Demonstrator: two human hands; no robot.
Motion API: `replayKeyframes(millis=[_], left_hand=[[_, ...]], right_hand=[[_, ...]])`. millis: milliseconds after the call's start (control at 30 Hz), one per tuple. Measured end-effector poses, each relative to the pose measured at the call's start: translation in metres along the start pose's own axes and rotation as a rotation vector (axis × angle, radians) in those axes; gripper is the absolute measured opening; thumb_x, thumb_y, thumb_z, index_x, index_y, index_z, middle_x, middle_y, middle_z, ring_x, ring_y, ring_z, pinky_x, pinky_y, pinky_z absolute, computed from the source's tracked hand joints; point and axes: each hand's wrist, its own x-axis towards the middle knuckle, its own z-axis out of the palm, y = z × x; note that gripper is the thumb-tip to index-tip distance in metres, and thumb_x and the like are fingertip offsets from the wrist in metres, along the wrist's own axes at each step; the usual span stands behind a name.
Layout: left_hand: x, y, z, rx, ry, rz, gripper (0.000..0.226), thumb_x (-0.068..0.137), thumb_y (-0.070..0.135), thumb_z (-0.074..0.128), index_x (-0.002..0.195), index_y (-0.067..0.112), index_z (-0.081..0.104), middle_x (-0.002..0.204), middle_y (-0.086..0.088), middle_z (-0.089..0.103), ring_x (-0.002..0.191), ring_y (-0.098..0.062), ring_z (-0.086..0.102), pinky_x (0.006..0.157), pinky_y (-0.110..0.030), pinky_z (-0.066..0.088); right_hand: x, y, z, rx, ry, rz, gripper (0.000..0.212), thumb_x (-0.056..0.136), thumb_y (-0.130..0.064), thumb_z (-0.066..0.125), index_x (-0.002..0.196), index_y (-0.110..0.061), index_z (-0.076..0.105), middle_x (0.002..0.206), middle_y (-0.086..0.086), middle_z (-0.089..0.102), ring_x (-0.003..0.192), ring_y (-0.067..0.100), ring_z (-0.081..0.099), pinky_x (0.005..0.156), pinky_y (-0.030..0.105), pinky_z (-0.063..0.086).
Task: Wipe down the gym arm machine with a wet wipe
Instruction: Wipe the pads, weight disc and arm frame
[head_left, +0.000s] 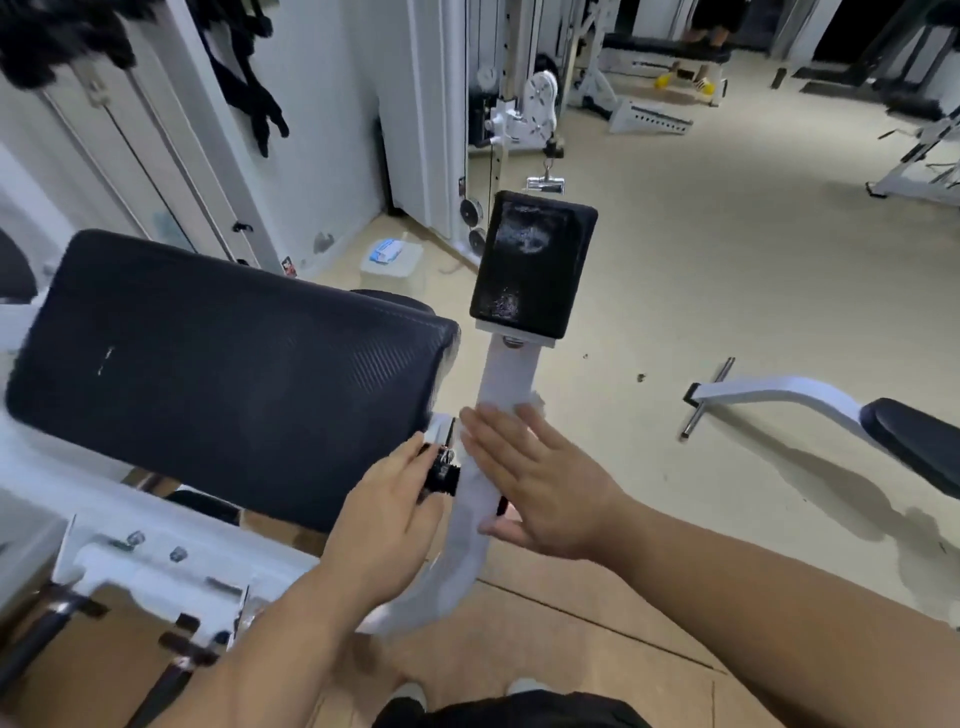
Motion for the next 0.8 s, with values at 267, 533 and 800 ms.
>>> replayKeyframes(millis=[267, 533, 800], left_hand=[[-0.020, 0.026, 0.033, 0.191, 0.123, -0.199, 0.072, 0.089, 0.050, 0.024, 0.156, 0.027, 0.035, 0.169, 0.003, 0.013, 0.154, -0.028, 0.013, 0.124, -0.050, 0.018], [-0.044, 0.059, 0.040, 0.216, 0.214, -0.209, 0.072, 0.085, 0.029, 0.038, 0.156, 0.018, 0.034, 0.167, 0.000, 0.022, 0.155, -0.023, 0.011, 0.123, -0.055, 0.011], [-0.035, 0.069, 0.026, -0.123, 0.113, -0.125, 0.070, 0.092, 0.034, 0.029, 0.160, 0.027, 0.019, 0.166, 0.016, 0.015, 0.151, 0.004, 0.014, 0.125, -0.030, 0.018]], right_hand=[[0.003, 0.044, -0.004, -0.056, 0.044, -0.146, 0.091, 0.102, -0.071, 0.029, 0.163, -0.007, 0.013, 0.172, 0.012, 0.004, 0.159, 0.028, -0.005, 0.128, 0.050, -0.003], [-0.017, -0.006, 0.035, 0.231, 0.188, -0.030, 0.094, 0.099, -0.066, 0.047, 0.162, -0.001, 0.019, 0.172, 0.016, 0.005, 0.159, 0.030, -0.003, 0.127, 0.052, 0.017], [0.020, 0.007, 0.018, 0.568, 0.345, 0.312, 0.091, 0.102, -0.060, 0.036, 0.161, 0.000, 0.002, 0.167, 0.017, -0.018, 0.156, 0.033, -0.019, 0.129, 0.048, 0.005]])
